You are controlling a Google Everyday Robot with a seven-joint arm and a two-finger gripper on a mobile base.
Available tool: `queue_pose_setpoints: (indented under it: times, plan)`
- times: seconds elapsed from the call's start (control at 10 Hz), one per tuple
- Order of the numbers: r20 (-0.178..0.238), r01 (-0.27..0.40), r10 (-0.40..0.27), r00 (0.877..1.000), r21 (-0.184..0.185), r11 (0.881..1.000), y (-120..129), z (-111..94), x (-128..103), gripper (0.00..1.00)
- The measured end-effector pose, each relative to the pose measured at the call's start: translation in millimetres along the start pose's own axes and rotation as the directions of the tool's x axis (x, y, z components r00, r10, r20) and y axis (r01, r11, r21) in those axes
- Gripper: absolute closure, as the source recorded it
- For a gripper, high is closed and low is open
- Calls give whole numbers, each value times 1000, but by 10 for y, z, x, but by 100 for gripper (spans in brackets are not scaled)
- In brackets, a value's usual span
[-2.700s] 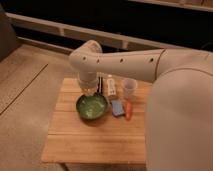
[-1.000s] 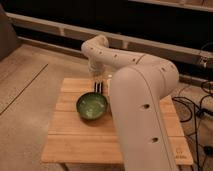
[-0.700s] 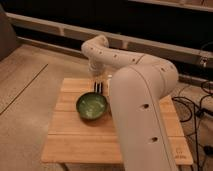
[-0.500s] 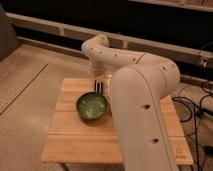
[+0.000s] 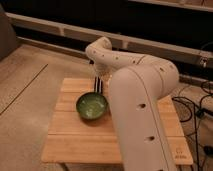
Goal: Push the eraser across the table
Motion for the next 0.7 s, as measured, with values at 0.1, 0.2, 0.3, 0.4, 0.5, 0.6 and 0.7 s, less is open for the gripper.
queue_pose_setpoints:
  times: [0.1,0.2,0.3,0.4,0.5,0.6,0.7]
  plan:
    - [6,8,-8,1000,-10,1000,22,82,-39,100]
    - [7,18,-18,1000,-22,1000,62,154,-63,100]
    - [2,32,-32,999,-40,999,126,259,-81,100]
    - [-14,39,-40,999,-52,998,172,345,-60,100]
    - [-30,44,-46,999,-63,997,209,427,-41,100]
    - [-48,46,-50,998,-71,996,226,500,-21,100]
    - [-69,47,-53,996,-76,996,231,574,-4,100]
